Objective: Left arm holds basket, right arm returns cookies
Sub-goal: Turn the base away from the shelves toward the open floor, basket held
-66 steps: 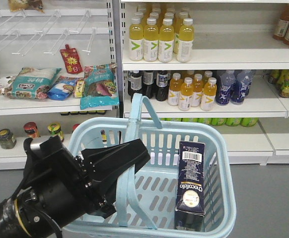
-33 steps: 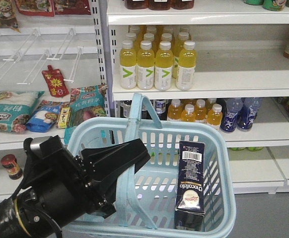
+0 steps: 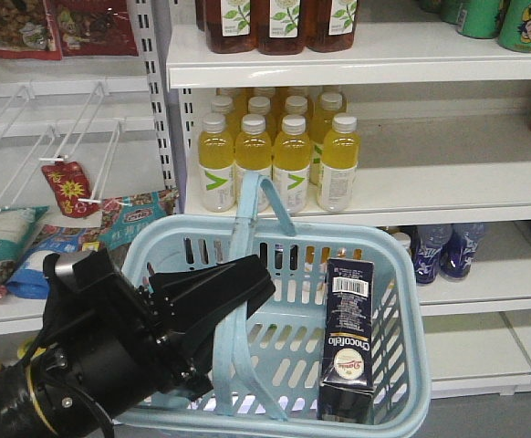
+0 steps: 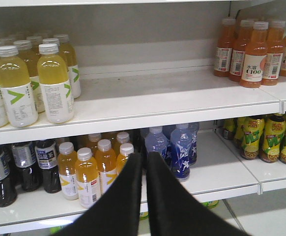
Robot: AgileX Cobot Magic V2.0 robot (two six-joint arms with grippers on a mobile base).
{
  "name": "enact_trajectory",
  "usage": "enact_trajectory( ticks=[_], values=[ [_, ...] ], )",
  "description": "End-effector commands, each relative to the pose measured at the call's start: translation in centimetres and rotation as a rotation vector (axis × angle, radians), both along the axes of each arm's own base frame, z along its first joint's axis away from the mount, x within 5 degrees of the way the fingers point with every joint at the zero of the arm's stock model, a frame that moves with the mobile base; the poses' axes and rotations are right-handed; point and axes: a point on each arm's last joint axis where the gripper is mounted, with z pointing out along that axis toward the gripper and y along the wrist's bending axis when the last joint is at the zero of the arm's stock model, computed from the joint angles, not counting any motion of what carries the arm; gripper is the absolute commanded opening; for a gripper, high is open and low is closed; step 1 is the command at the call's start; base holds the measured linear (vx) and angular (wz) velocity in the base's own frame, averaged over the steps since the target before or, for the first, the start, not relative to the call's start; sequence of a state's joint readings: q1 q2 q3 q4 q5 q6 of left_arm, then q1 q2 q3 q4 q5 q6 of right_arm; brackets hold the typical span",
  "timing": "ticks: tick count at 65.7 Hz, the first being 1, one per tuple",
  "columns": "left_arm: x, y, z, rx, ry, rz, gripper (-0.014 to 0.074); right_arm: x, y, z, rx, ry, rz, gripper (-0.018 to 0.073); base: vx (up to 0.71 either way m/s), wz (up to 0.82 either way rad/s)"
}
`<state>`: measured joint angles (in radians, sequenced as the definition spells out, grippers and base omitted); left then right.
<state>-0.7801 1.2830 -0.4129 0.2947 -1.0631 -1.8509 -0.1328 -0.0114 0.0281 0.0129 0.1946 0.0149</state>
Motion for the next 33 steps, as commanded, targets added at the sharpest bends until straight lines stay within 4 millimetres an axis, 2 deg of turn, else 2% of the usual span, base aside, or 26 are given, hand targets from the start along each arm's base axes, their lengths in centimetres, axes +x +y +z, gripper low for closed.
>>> enact_trajectory(
  ticks=[1,33],
  values=[
    [-0.40,0.28,2.88,-0.167,-0.113,-0.014,-0.0003,0.03,-0.05,0.12,-0.017,-0.067,-0.006,-0.0011,0.20,-0.14],
    [-0.40,0.28,2.88,-0.167,-0.113,-0.014,-0.0003,0.03,-0.05,0.14,-0.017,-0.069,-0.007,-0.0011,0.10,-0.28]
  ],
)
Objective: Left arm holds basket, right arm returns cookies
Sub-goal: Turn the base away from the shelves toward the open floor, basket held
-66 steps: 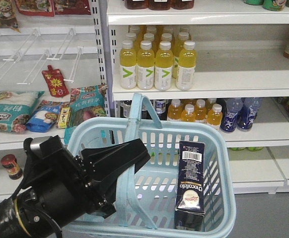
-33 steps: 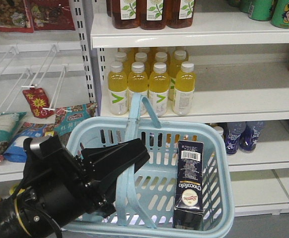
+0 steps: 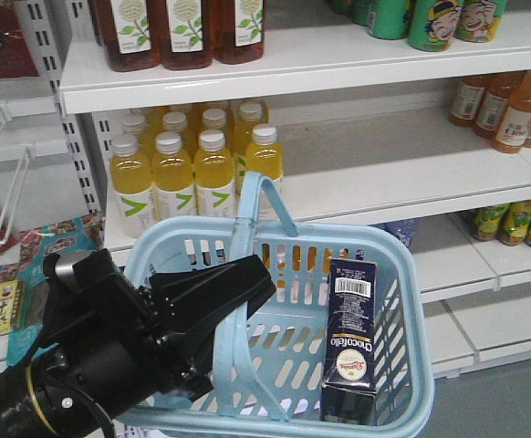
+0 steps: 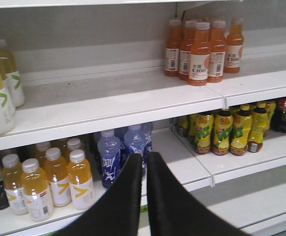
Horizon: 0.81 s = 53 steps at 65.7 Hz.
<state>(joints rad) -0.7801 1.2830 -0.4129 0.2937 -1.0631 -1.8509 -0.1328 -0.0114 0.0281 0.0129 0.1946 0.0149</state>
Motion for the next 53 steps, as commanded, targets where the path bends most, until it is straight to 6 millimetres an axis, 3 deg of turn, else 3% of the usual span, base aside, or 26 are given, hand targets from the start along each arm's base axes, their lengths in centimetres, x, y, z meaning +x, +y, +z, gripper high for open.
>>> enact_trajectory(
  ticks=[1,53],
  values=[
    [-0.41,0.27,2.88,-0.167,-0.114,-0.015,-0.0003,0.03,-0.05,0.14,-0.017,-0.069,-0.007,-0.0011,0.05,-0.34],
    [-0.41,0.27,2.88,-0.167,-0.114,-0.015,-0.0003,0.03,-0.05,0.11,-0.016,-0.066,-0.006,-0.0011,0.02,-0.36]
  ],
)
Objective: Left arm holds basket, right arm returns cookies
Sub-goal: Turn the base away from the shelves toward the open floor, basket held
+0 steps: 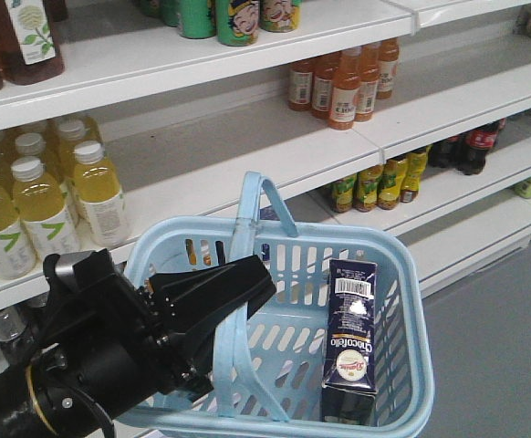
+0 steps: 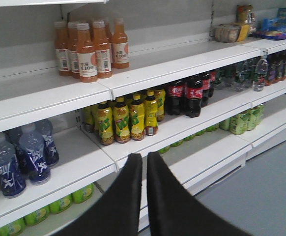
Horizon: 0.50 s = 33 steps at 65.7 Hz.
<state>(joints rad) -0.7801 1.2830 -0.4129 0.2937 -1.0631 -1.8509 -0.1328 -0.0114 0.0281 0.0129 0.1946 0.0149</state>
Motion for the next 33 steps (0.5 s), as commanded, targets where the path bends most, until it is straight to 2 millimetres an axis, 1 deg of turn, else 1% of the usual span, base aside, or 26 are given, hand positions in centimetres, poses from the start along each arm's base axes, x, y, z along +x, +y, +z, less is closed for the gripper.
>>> enact_trajectory(
  ticks=[1,33],
  values=[
    [-0.41,0.27,2.88,-0.167,-0.114,-0.015,-0.0003,0.03,-0.05,0.11,-0.016,-0.066,-0.006,-0.0011,0.00,-0.35],
    [-0.41,0.27,2.88,-0.167,-0.114,-0.015,-0.0003,0.03,-0.05,0.11,-0.016,-0.066,-0.006,-0.0011,0.00,-0.35]
  ],
)
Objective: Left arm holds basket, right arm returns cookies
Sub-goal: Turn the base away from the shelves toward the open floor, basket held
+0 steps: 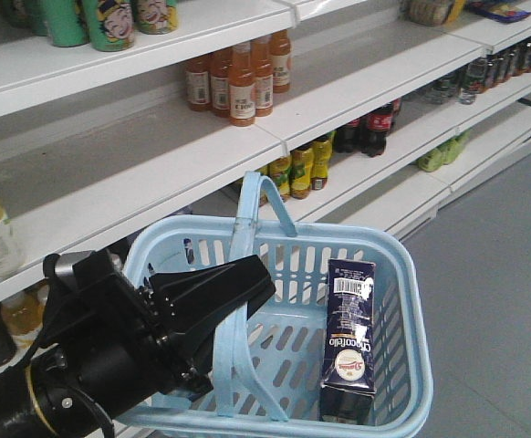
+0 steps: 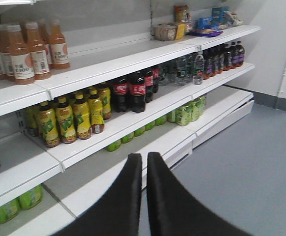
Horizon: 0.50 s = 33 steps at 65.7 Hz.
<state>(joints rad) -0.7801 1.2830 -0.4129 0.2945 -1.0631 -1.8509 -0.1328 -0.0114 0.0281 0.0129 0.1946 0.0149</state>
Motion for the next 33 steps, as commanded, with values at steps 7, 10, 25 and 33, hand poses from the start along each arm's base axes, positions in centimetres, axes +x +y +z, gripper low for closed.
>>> enact_trajectory(
  ticks=[7,10,25,33],
  values=[
    [-0.40,0.28,2.88,-0.167,-0.113,-0.014,-0.0003,0.03,-0.05,0.11,-0.016,-0.066,-0.006,-0.0011,0.01,-0.43],
    [-0.40,0.28,2.88,-0.167,-0.113,-0.014,-0.0003,0.03,-0.05,0.11,-0.016,-0.066,-0.006,-0.0011,0.01,-0.47],
    [-0.41,0.27,2.88,-0.167,-0.114,-0.015,-0.0003,0.03,-0.05,0.14,-0.017,-0.069,-0.007,-0.0011,0.02,-0.51],
    [-0.40,0.28,2.88,-0.167,-0.113,-0.014,-0.0003,0.03,-0.05,0.14,-0.017,-0.069,-0.007,-0.0011,0.03,-0.55]
  ],
)
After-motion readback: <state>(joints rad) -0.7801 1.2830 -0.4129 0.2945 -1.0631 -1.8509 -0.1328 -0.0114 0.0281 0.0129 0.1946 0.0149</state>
